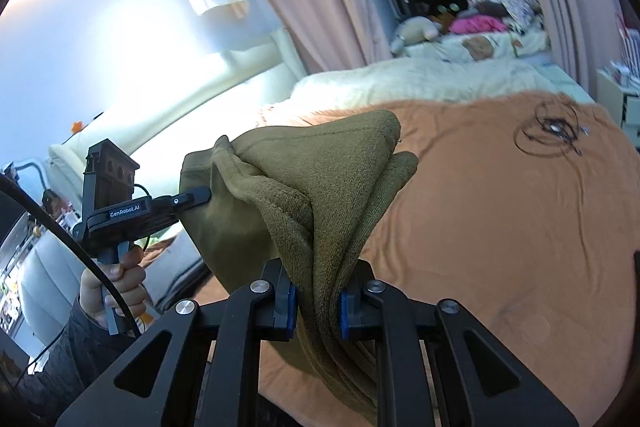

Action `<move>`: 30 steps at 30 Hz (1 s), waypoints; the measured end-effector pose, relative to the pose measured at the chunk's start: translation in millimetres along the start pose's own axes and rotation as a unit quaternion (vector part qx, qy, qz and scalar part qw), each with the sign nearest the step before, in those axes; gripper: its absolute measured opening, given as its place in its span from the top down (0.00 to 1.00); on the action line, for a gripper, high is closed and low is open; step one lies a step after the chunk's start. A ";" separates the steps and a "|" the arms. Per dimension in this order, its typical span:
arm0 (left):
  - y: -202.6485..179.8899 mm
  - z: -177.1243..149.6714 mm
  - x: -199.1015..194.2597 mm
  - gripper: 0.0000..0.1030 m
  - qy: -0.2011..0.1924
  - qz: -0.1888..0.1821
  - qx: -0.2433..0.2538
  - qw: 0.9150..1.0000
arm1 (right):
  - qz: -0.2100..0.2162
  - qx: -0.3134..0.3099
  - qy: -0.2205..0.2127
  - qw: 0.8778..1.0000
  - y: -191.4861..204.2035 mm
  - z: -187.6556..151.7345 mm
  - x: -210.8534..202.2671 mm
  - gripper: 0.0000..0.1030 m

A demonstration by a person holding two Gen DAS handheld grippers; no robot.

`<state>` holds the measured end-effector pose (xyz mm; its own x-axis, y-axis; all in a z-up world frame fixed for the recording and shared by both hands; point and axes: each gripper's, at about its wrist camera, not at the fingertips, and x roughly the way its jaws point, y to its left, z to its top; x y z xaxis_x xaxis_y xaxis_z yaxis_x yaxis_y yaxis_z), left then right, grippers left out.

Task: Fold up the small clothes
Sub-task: 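Carry the lifted olive shirt with both grippers toward the folded clothes stack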

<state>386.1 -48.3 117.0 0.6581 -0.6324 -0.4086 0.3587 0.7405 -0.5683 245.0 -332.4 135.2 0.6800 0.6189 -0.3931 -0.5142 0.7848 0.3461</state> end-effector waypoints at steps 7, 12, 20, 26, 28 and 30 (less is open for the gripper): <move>0.3 7.1 -86.2 0.92 -0.049 0.018 0.010 0.999 | 0.023 -0.035 -0.011 0.999 57.3 -6.6 -6.4 0.89; -0.4 7.2 -151.1 0.92 -0.084 0.035 0.023 0.996 | 0.041 -0.062 -0.020 0.997 93.9 -12.6 -14.0 0.89; 13.1 -0.5 -250.9 0.92 -0.127 0.072 0.030 0.989 | 0.080 -0.103 -0.028 0.991 145.8 -33.2 -14.6 0.89; 26.9 -17.7 -324.8 0.92 -0.153 0.112 0.037 0.981 | 0.114 -0.120 -0.022 0.986 164.3 -42.0 9.7 0.89; 30.5 -21.5 -343.9 0.92 -0.158 0.126 0.038 0.979 | 0.124 -0.124 -0.018 0.984 170.8 -45.5 16.5 0.89; 35.9 -23.4 -356.1 0.92 -0.162 0.137 0.038 0.976 | 0.134 -0.127 -0.013 0.983 175.3 -48.2 20.3 0.89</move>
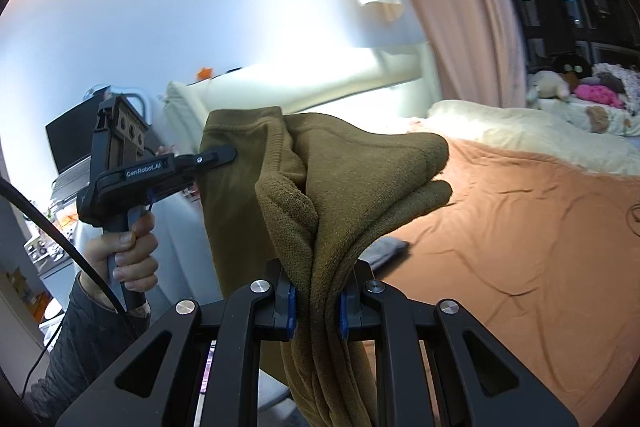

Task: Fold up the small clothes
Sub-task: 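Carry the lifted olive shirt with both grippers toward the folded clothes stack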

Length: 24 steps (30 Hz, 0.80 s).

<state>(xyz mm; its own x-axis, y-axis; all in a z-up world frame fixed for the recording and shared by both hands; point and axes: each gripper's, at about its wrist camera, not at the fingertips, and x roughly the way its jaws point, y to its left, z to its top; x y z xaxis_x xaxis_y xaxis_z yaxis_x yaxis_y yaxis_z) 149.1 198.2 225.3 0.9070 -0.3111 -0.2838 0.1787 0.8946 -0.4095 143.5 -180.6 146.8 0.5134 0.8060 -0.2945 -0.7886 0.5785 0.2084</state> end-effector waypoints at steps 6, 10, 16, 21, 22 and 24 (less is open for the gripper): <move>39.9 3.2 -33.9 0.92 -0.012 0.031 -0.002 0.999 | 0.020 -0.007 0.015 1.000 -4.7 9.2 27.4 0.89; 69.0 3.4 -43.5 0.92 -0.013 0.053 -0.005 0.999 | 0.031 -0.009 0.022 0.999 -0.2 9.4 38.4 0.89; 112.7 5.6 -47.6 0.93 -0.011 0.085 -0.007 0.996 | 0.048 -0.004 0.034 0.998 -4.1 11.6 66.0 0.89; 155.1 8.0 -41.0 0.93 -0.015 0.101 -0.014 0.995 | 0.058 -0.001 0.041 0.997 -20.6 15.0 92.3 0.90; 161.8 8.0 -38.7 0.92 -0.016 0.104 -0.015 0.994 | 0.063 -0.002 0.044 0.997 -28.0 16.3 102.4 0.90; 178.5 8.5 -32.6 0.93 -0.016 0.110 -0.022 0.994 | 0.069 -0.004 0.052 0.996 -37.8 18.7 116.2 0.90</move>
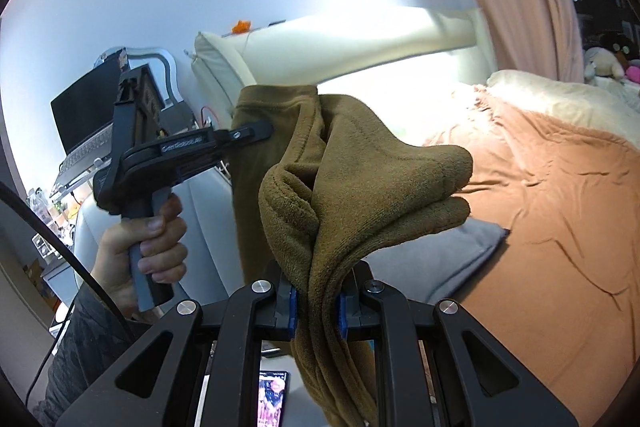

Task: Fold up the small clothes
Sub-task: 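Carry the lifted olive shirt with both grippers toward the folded clothes stack, then lower the shirt onto the grey folded stack and open both grippers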

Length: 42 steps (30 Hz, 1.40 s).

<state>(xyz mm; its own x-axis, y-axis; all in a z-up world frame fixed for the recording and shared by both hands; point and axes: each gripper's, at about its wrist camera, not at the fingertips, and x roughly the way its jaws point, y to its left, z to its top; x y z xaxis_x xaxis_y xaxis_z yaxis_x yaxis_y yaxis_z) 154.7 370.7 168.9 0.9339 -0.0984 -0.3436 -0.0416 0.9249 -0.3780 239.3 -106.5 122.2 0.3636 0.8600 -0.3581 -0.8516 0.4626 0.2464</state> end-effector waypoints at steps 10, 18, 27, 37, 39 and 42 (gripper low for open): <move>54.6 21.4 35.2 0.93 -0.010 0.043 -0.027 0.999 | 0.056 -0.022 0.047 0.997 -56.6 24.0 70.3 0.90; 88.1 25.9 101.1 0.93 0.026 0.096 -0.038 0.994 | 0.089 0.006 0.079 0.993 -156.7 48.4 121.1 0.90; 116.2 26.8 191.5 0.93 0.074 0.101 -0.056 0.991 | 0.066 0.040 0.090 0.993 -289.7 69.6 149.7 0.90; 129.9 20.1 282.7 0.93 0.130 0.100 -0.038 0.986 | 0.046 0.092 0.103 0.989 -402.4 61.3 149.0 0.90; 131.3 16.5 300.4 0.93 0.142 0.099 -0.035 0.984 | 0.043 0.101 0.105 0.988 -427.9 60.3 148.9 0.90; 132.6 10.6 327.3 0.92 0.159 0.096 -0.027 0.982 | 0.039 0.116 0.109 0.987 -457.1 59.5 159.9 0.90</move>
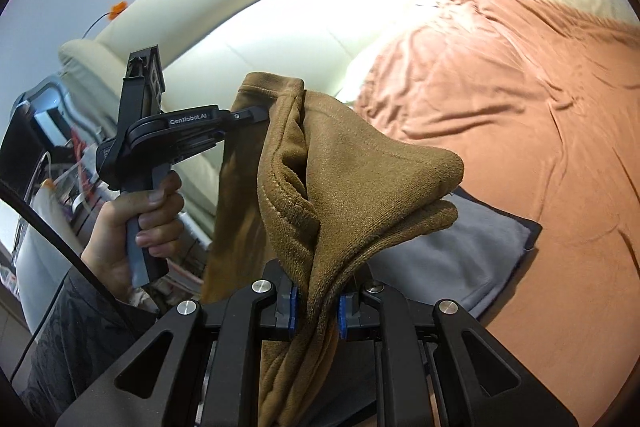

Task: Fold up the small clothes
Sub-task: 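Lower the shirt onto the grey folded stack and open both grippers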

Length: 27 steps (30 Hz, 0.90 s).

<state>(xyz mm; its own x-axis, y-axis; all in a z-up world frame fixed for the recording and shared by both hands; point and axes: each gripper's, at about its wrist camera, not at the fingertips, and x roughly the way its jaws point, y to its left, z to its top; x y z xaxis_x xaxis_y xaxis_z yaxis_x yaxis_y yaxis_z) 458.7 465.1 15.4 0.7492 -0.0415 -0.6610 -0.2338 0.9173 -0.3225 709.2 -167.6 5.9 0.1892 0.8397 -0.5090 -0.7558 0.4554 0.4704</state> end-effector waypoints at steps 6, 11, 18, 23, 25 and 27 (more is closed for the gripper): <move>1.7 -4.2 69.8 0.84 0.059 0.027 0.009 0.998 | -0.029 0.028 0.039 0.998 -33.6 -10.1 25.7 0.80; 23.8 -19.1 99.6 0.56 0.099 0.063 -0.003 0.993 | -0.091 0.065 0.048 0.993 -65.2 -12.3 45.1 0.37; 39.7 -21.3 67.9 0.53 0.084 0.071 -0.019 0.994 | -0.096 0.065 0.031 0.993 -44.8 -25.2 32.9 0.37; 33.5 -39.1 35.2 0.53 0.077 0.070 -0.013 0.995 | -0.091 0.030 0.013 0.995 -18.7 -36.2 26.2 0.37; 28.4 -49.2 24.4 0.53 0.076 0.066 -0.008 0.995 | -0.084 0.016 0.010 0.996 -4.6 -39.9 21.8 0.37; 24.2 -60.5 16.4 0.53 0.079 0.066 -0.002 0.995 | -0.077 -0.002 0.013 0.997 13.9 -44.8 23.4 0.38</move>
<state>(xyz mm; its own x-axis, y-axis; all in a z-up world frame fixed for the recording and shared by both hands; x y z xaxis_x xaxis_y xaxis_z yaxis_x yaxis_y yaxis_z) 427.8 462.6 -44.2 0.6051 0.0167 -0.7960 -0.3267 0.9169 -0.2291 675.0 -154.9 -31.7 0.2871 0.7512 -0.5943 -0.7212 0.5779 0.3821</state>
